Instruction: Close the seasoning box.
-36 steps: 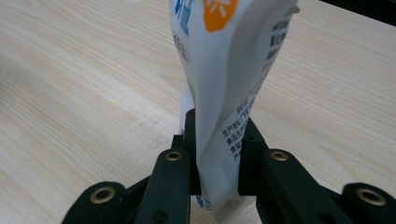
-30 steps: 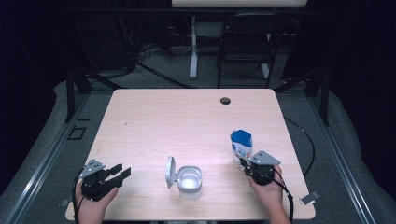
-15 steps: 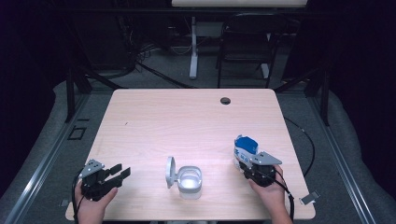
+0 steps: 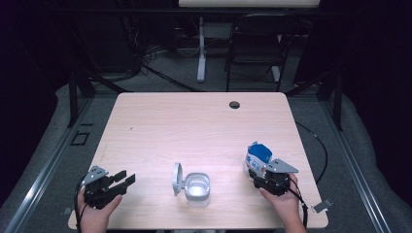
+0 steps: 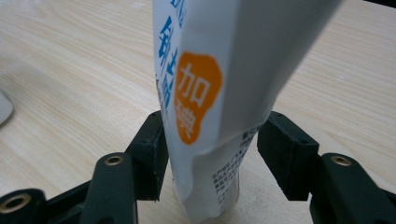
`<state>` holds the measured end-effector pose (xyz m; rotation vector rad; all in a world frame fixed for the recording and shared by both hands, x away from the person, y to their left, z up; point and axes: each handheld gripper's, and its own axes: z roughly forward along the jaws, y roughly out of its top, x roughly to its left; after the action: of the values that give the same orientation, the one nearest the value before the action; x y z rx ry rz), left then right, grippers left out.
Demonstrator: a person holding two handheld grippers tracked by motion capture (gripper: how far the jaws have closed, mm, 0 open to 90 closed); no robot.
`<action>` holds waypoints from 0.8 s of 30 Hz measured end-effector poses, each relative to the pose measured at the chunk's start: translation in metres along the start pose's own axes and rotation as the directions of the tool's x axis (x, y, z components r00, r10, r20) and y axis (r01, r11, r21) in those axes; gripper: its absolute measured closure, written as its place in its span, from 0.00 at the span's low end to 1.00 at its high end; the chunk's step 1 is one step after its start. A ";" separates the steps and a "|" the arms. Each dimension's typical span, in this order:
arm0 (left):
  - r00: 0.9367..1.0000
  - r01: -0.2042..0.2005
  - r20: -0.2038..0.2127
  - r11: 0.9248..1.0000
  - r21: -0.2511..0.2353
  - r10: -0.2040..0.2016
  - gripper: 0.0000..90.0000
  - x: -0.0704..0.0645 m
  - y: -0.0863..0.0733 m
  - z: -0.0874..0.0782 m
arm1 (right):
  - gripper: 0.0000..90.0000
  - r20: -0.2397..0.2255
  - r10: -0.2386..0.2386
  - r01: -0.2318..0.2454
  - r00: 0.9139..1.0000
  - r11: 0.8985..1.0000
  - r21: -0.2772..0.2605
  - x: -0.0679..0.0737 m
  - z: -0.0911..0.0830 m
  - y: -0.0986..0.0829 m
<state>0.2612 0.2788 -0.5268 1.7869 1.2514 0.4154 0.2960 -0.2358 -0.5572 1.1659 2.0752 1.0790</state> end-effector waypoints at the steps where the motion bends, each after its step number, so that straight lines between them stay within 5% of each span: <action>1: 1.000 0.001 0.000 1.000 0.000 -0.001 0.62 0.000 0.000 0.000 | 0.49 -0.002 0.006 -0.006 1.000 1.000 -0.008 0.001 0.001 0.000; 24: 0.999 -0.022 0.033 1.000 0.009 0.021 0.62 -0.008 0.010 0.012 | 0.43 -0.013 -0.029 0.029 0.999 1.000 -0.003 0.006 -0.009 -0.005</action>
<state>0.2716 0.2651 -0.5241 1.8098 1.2143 0.3909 0.2843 -0.2359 -0.5571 1.1264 2.0935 1.0791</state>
